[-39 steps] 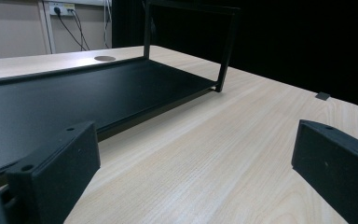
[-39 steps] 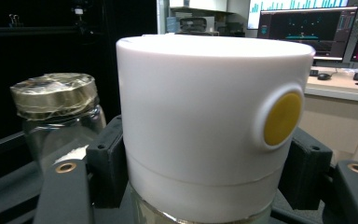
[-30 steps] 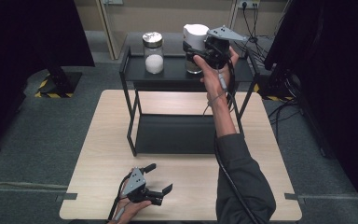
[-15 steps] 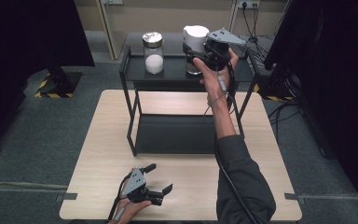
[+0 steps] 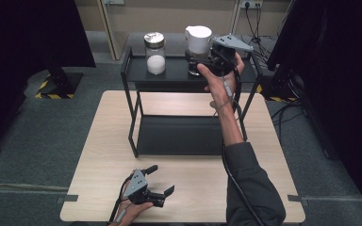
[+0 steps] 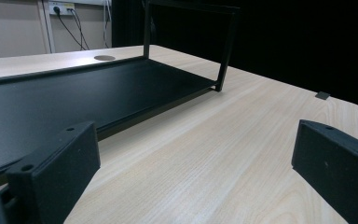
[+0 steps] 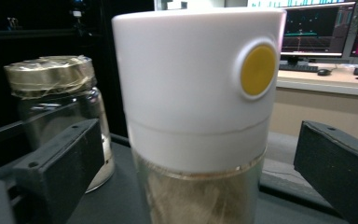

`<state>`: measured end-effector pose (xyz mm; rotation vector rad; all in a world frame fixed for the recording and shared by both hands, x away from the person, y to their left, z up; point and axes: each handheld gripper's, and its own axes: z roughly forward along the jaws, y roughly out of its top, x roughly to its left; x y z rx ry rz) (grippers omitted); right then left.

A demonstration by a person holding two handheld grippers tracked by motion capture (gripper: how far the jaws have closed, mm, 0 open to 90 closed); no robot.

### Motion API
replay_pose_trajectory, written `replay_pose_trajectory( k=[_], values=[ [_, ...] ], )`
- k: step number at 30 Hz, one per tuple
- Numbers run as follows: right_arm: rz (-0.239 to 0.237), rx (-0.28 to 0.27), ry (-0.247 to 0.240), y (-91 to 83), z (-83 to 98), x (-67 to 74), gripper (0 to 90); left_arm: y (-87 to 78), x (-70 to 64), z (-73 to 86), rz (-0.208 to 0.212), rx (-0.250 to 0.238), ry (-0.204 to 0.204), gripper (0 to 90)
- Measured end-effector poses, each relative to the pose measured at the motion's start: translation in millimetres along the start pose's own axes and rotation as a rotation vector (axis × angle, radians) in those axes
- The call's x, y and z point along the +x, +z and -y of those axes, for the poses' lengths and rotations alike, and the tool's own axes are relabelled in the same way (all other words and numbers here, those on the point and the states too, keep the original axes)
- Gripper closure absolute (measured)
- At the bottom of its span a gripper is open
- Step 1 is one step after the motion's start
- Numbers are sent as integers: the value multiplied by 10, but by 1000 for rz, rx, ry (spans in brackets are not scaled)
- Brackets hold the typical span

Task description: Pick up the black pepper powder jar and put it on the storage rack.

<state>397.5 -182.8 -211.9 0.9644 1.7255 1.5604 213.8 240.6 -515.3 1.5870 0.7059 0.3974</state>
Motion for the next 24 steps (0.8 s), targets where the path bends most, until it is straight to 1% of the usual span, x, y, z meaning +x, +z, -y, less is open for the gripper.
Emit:
replay_pose_trajectory(
  k=[5, 8, 11, 15, 17, 24],
  values=[
    [-23, -13, -2, -87, 42, -6, 5, 0, 0, 1, 0, 0, 2, 2],
    [-28, -24, -7, -150, 74, -3, 5, 1, 0, 1, 0, 1, 2, 2],
    [-46, -24, -1, -217, 109, -15, 6, 1, -2, 0, 1, 2, 4, 2],
    [-55, -35, -22, -320, 165, 11, 6, 2, -5, 0, 0, 3, 5, 2],
    [-67, -45, -20, -373, 209, 6, 6, 2, -6, 1, 0, 3, 6, 2],
    [-105, -58, 6, -531, 365, -36, 6, 5, -9, 3, 0, 3, 7, 2]
  ],
)
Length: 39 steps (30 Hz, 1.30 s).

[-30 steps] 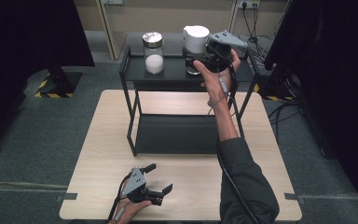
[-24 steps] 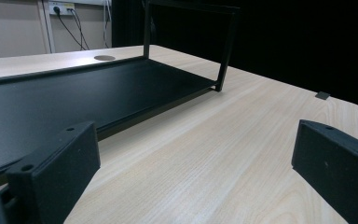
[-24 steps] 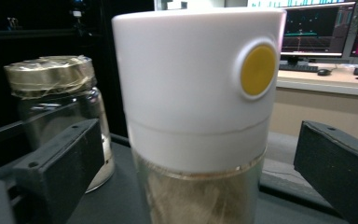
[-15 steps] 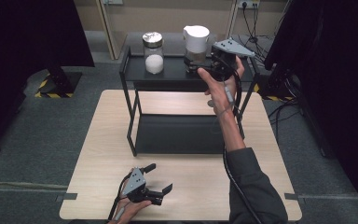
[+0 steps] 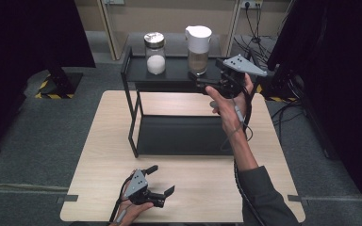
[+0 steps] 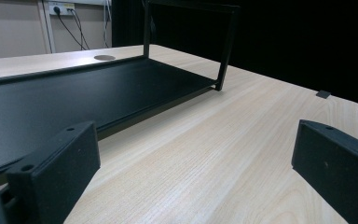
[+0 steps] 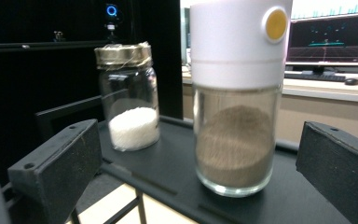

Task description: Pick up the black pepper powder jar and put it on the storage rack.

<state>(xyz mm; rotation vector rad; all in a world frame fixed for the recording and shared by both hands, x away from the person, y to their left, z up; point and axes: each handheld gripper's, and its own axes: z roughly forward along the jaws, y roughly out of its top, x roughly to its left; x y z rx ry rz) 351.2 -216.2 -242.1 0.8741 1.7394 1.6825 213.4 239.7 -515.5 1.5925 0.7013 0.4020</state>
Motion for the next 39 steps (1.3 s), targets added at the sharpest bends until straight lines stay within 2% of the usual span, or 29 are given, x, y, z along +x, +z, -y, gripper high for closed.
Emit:
replay_pose_trajectory(
  k=[13, 20, 24, 39],
  values=[
    [-46, 1, -21, -267, 235, 8, 4, 3, -2, 3, -3, 0, -1, 2],
    [-62, 10, -46, -350, 375, 64, 4, 2, -3, 3, -3, 0, 0, 2],
    [-80, 16, -44, -380, 473, 77, 4, 2, -3, 3, -4, 0, -1, 2],
    [-86, 14, -49, -525, 833, 153, 4, 0, -1, 3, -4, 0, -2, 2]
  ],
)
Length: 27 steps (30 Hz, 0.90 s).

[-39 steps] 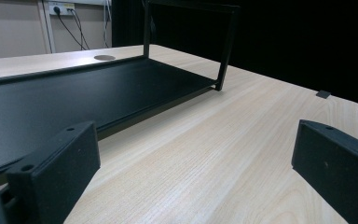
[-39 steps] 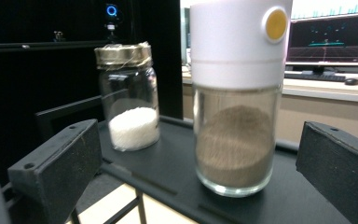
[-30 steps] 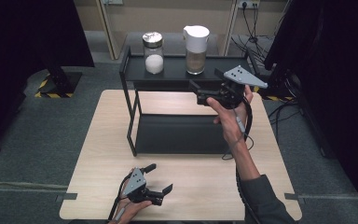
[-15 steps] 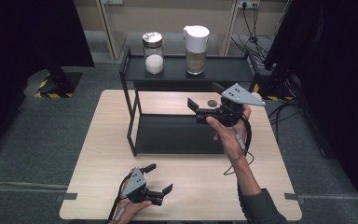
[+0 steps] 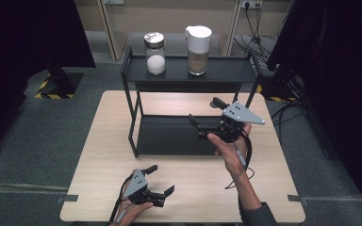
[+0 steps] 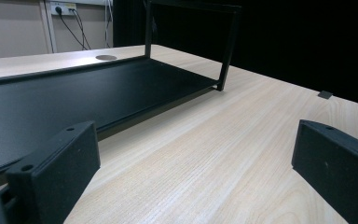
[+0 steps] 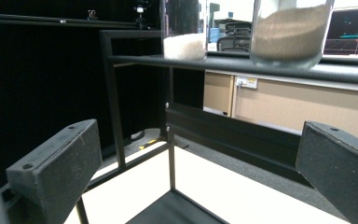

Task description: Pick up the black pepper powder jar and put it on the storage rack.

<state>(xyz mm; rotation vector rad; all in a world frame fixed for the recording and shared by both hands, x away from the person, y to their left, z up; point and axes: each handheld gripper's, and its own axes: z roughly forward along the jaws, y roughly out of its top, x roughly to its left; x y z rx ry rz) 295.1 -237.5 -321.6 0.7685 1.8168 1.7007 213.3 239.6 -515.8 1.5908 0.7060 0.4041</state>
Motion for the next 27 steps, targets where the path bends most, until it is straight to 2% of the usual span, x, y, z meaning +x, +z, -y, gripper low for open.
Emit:
replay_pose_trajectory(
  k=[14, 27],
  values=[
    [-12, 24, 44, -143, 407, 23, 4, -1, -2, 4, -2, -3, 0, 2],
    [-33, 57, 60, -245, 775, 97, 4, -2, -4, 5, -4, -3, 0, 2]
  ],
)
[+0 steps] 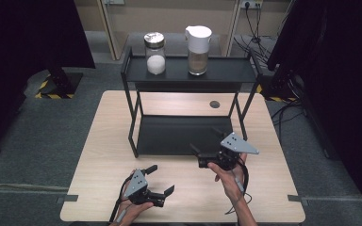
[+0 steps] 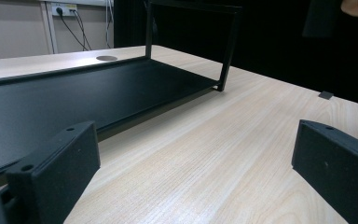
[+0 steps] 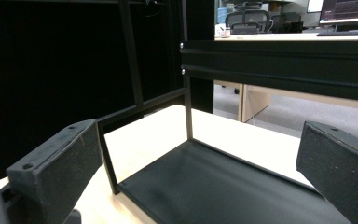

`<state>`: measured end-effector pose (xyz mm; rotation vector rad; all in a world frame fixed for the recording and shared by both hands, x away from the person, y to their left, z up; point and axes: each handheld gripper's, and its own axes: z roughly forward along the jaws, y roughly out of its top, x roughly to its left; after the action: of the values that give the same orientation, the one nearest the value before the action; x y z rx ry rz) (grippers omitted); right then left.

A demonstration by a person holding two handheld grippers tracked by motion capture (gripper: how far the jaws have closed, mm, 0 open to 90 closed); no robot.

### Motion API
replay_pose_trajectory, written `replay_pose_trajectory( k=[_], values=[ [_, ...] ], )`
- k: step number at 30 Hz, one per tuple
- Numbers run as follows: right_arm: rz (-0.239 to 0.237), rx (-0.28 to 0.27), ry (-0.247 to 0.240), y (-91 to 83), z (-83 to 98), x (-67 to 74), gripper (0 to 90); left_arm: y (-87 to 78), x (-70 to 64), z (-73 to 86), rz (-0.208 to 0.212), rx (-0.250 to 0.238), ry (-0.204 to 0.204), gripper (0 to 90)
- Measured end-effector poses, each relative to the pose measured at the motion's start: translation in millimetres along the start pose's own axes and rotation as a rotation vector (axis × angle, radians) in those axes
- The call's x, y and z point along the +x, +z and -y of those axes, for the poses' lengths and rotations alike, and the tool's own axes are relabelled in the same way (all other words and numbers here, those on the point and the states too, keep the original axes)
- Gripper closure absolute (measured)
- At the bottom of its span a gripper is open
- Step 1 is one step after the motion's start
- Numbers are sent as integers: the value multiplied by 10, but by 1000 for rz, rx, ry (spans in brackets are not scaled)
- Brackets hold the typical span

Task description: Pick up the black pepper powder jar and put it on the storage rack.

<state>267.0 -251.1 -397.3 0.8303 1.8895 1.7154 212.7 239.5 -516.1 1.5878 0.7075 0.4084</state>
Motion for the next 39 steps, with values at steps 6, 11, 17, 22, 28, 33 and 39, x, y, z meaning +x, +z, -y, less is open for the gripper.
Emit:
replay_pose_trajectory(
  k=[6, 11, 17, 22, 28, 33, 39],
  values=[
    [-12, 16, -15, -71, 161, 65, 4, -2, 5, 0, -3, -2, -2, 2],
    [-12, 2, -8, -137, 303, 107, 4, -2, 5, 1, -3, -2, -2, 2],
    [-24, -4, 11, -189, 467, 132, 4, -2, 5, 1, -3, -2, -3, 2],
    [-28, 20, 4, -209, 548, 169, 4, -5, 9, 1, -5, -6, -7, 2],
    [-34, 35, 5, -249, 673, 209, 4, -7, 17, 1, -6, -6, -15, 2],
    [-37, 30, 11, -280, 741, 217, 4, -7, 20, 1, -6, -8, -17, 2],
    [-51, 50, 3, -262, 815, 253, 4, -10, 28, 2, -6, -10, -24, 2]
  ],
)
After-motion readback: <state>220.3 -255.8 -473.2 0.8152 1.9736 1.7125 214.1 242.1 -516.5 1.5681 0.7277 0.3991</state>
